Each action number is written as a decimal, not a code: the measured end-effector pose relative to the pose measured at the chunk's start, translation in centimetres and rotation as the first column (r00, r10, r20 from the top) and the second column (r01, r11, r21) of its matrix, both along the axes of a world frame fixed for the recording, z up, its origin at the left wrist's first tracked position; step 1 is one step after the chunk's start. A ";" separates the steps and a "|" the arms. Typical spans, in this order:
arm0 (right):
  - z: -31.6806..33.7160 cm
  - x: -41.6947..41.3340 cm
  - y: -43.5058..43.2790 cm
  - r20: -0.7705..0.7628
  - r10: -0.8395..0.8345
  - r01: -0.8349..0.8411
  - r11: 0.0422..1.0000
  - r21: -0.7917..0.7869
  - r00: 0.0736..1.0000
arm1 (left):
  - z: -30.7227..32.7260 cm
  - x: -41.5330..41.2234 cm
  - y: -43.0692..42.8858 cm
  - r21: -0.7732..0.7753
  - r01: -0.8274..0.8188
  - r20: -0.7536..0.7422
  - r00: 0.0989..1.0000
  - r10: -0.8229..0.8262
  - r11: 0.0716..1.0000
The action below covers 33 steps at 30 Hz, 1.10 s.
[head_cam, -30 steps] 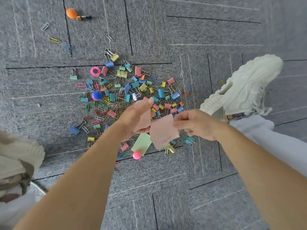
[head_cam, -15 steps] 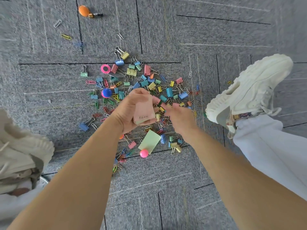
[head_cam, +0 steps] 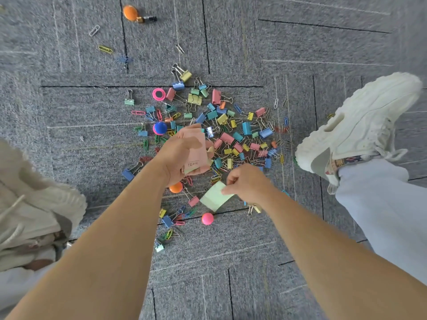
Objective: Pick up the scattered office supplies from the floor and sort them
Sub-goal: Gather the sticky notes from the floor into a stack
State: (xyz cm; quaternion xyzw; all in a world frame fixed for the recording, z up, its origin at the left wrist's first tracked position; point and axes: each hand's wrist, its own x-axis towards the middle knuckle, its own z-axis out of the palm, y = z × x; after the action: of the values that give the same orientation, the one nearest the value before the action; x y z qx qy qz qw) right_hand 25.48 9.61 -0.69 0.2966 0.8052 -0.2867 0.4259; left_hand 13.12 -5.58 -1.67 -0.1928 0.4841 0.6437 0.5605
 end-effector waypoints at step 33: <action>4.4 -7.4 1.2 -0.374 -0.473 0.400 0.879 -0.259 0.798 | 2.1 -4.0 -0.7 0.127 0.044 0.105 0.993 -0.057 0.991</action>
State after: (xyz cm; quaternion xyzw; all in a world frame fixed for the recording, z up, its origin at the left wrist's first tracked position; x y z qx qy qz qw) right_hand 18.08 10.82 3.74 0.3683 0.7609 -0.5012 0.1850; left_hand 9.13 -6.28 0.39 -0.1799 0.4165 0.6466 0.6132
